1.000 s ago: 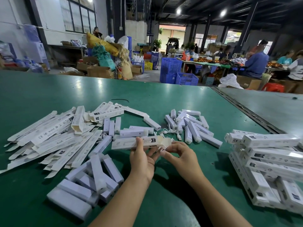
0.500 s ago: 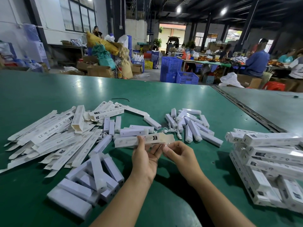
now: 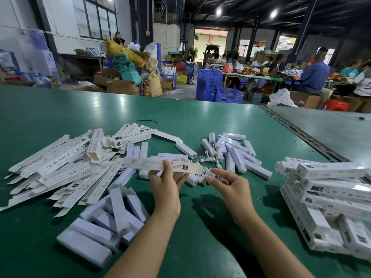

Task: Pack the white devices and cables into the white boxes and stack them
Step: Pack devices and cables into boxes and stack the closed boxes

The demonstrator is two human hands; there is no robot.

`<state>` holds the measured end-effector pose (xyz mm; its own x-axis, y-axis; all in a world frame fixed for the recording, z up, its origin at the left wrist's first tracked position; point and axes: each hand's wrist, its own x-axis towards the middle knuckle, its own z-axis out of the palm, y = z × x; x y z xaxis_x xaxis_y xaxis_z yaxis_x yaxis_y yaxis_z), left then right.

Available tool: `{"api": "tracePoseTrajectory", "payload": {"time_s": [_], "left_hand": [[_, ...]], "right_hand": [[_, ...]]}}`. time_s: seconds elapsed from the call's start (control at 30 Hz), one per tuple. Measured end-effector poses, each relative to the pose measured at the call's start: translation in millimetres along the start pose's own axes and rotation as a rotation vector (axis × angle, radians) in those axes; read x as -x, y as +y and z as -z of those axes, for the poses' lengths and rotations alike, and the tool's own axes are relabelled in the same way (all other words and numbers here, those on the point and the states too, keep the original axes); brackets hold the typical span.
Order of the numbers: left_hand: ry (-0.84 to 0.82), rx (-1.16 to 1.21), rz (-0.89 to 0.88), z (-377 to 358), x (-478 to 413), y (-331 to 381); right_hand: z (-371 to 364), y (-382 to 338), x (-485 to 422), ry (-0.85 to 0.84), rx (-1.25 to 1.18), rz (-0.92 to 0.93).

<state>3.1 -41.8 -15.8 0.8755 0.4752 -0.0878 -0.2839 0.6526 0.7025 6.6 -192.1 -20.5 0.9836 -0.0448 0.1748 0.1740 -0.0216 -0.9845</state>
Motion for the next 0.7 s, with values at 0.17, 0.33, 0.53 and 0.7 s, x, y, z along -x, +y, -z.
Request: {"api": "tracePoseTrajectory", "payload": {"time_s": [0.17, 0.33, 0.53, 0.7], "left_hand": [[-0.039, -0.108, -0.035, -1.4, 5.1, -10.0], [-0.111, -0.122, -0.058, -3.4, 9.7, -14.0], [-0.138, -0.180, -0.093, -3.1, 10.0, -17.4], [-0.137, -0.194, -0.114, -2.5, 9.6, -18.5]], "right_hand": [[-4.0, -7.4, 3.5, 0.006, -0.018, 0.054], [-6.7, -6.6, 5.3, 0.020, -0.057, 0.025], [-6.2, -5.2, 5.1, -0.001, -0.175, -0.080], [-7.9, -0.2, 3.4, 0.068, -0.267, -0.167]]}}
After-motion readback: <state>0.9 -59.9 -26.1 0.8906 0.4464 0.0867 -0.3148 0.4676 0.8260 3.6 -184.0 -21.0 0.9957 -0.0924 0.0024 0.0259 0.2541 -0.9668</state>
